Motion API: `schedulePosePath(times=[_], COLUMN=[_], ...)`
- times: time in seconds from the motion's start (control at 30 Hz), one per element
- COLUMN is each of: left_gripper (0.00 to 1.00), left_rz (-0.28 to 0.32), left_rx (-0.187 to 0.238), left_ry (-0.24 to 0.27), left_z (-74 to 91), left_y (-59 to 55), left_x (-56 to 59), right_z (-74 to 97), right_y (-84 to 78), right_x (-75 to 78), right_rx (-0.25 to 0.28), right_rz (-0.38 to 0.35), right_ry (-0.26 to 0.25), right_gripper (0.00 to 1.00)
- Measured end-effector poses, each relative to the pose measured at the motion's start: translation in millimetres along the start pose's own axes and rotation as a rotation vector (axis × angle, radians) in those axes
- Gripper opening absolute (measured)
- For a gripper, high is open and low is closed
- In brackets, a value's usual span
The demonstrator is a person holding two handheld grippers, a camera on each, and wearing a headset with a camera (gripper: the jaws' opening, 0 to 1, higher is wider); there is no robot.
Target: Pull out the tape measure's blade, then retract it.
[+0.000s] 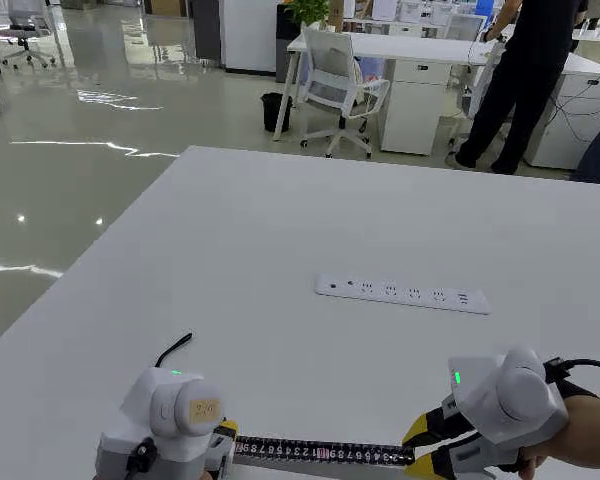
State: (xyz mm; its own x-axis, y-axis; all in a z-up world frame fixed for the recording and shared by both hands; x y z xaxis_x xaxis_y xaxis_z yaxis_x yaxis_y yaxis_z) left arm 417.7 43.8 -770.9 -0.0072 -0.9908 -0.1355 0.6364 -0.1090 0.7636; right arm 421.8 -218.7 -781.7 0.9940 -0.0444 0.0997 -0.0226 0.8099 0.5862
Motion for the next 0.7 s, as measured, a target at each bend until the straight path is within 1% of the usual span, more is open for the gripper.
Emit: schedulePosePath(times=[0.7], left_gripper=[0.55], left_rz=[0.001], left_rx=[-0.007], left_ry=[-0.006], left_z=[-0.2], left_y=[-0.3], left_x=[-0.4], right_z=[-4.3], right_y=[6.8], right_x=[-0.4], right_rx=[-0.007], right_rz=[0.020], right_ry=[0.008], right_gripper=[0.14])
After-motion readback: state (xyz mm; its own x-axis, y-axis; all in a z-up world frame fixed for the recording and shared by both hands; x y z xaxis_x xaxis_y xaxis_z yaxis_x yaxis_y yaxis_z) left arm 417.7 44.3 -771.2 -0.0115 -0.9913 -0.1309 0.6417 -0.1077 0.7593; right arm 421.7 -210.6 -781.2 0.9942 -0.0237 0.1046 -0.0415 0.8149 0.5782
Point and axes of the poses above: the centre of the closed fingertips' face, and the gripper's own axes: z roughly backward along the fingers, x roughly to its right, y roughly out of its top, the point moved 4 cm from there along z, roughly backward along the fingers, and after that the axes turned 1 degree about -x, right-handed, at the moved point
